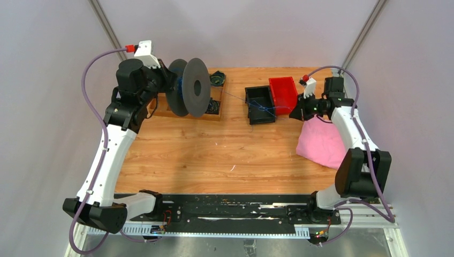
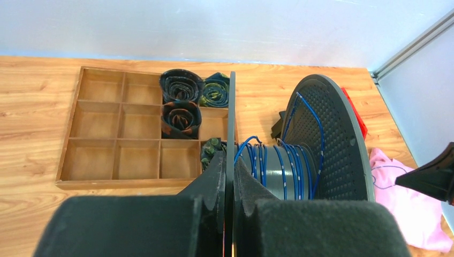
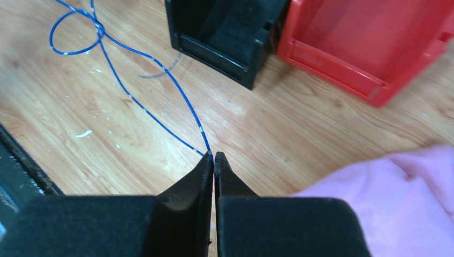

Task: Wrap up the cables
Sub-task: Wrap the cable around the cable reel, then place the cable reel at the center of the board.

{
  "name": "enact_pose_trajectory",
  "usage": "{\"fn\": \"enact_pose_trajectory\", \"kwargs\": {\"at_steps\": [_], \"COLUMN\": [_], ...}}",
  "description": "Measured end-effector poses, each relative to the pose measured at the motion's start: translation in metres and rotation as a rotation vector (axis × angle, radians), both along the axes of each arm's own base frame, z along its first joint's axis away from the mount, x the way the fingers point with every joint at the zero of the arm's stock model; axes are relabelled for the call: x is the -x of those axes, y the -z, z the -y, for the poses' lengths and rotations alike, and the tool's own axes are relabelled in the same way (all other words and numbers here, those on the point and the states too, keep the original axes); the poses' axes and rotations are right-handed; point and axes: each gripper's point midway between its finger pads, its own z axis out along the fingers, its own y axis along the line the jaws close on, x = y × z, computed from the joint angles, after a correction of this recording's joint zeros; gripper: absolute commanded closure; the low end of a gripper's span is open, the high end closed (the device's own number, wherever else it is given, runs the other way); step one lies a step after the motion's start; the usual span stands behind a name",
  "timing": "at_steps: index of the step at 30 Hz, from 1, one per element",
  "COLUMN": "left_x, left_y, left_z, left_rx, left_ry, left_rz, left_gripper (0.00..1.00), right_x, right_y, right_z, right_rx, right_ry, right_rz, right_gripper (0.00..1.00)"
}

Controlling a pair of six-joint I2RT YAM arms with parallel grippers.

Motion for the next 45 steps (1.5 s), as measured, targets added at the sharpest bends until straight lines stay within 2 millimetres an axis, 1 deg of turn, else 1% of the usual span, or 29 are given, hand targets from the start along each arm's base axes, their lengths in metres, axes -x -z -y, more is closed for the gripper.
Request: {"fn": "enact_pose_trajectory", "kwargs": {"at_steps": [6, 9, 12, 15, 18, 21, 24, 29, 35, 39, 42, 45], "left_x": [0.000, -0.001, -0.001, -0.001, -0.001, -0.002, -0.004, -0.006, -0.008, -0.010, -0.010, -0.007], "left_y": [0.000, 0.000, 0.000, 0.000, 0.000, 0.002, 0.004, 0.004, 0.001, 0.008, 0.014, 0.018], "left_z": [-0.001, -0.002, -0.002, -0.002, -0.002, -0.001, -0.001, -0.002, -0.001, 0.001, 0.007, 0.020], "left_rx": [-0.002, -0.003, -0.003, -0.003, -0.002, -0.003, -0.007, -0.015, -0.017, -0.027, -0.048, -0.070], "left_ry": [-0.003, -0.006, -0.007, -0.007, -0.005, -0.003, -0.003, -0.004, 0.002, 0.010, 0.025, 0.065], "left_rz": [0.001, 0.001, 0.000, 0.000, -0.001, -0.006, -0.010, -0.002, 0.014, 0.005, -0.002, -0.004], "left_gripper": [1.00, 1.00, 1.00, 1.00, 1.00, 1.00, 1.00, 1.00, 1.00, 1.00, 1.00, 1.00], "right_x": [0.002, 0.002, -0.002, -0.003, 0.000, 0.005, 0.012, 0.032, 0.052, 0.071, 0.078, 0.083], "right_y": [-0.016, -0.020, -0.025, -0.026, -0.026, -0.027, -0.033, -0.050, -0.069, -0.083, -0.099, -0.108], "right_z": [0.029, 0.044, 0.063, 0.080, 0.090, 0.093, 0.082, 0.044, 0.011, -0.013, -0.033, -0.054], "right_rx": [0.153, 0.236, 0.335, 0.440, 0.520, 0.554, 0.514, 0.326, 0.134, -0.010, -0.088, -0.126], "right_ry": [0.058, 0.078, 0.089, 0.078, 0.047, -0.002, -0.069, -0.213, -0.356, -0.438, -0.489, -0.525], "right_rz": [0.092, 0.118, 0.149, 0.167, 0.166, 0.156, 0.155, 0.157, 0.125, 0.113, 0.130, 0.129], "right_gripper": [0.99, 0.99, 0.99, 0.99, 0.99, 0.99, 0.99, 0.99, 0.99, 0.99, 0.99, 0.99]}}
